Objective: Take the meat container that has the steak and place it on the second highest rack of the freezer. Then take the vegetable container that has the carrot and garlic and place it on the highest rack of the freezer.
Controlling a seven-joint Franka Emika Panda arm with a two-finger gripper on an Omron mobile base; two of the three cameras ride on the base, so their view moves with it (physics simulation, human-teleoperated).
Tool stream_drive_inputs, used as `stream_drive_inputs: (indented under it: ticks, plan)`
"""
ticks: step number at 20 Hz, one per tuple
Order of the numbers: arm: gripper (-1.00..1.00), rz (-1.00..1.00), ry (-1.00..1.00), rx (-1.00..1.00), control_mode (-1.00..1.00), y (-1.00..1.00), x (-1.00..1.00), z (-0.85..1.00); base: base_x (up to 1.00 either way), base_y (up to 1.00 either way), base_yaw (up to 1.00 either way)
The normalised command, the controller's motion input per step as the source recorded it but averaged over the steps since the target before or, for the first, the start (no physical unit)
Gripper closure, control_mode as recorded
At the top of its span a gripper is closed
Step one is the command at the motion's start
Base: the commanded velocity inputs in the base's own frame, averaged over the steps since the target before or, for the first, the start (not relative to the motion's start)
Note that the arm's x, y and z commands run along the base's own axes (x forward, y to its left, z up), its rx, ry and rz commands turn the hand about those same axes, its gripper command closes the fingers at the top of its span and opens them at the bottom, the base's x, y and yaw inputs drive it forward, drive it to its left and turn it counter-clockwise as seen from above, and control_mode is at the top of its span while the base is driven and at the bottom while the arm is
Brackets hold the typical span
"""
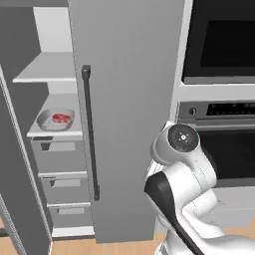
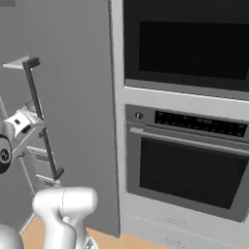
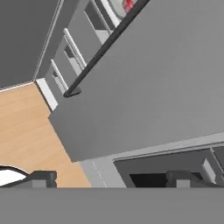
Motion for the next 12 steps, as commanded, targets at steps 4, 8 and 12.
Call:
stream_drive_inputs:
  ticks: [4,8,12]
  plan:
    - [-1.00,0.00,0.00,0.00,1.00,0.00,0.00,0.00,0.28,-1.00,-0.37]
    - [-1.00,0.00,0.00,0.00,1.00,0.00,0.00,0.00,0.10,-1.00,-0.34]
    - [-1.00,0.00,0.00,0.00,1.00,0.00,0.00,0.00,0.13,-1.00,-0.29]
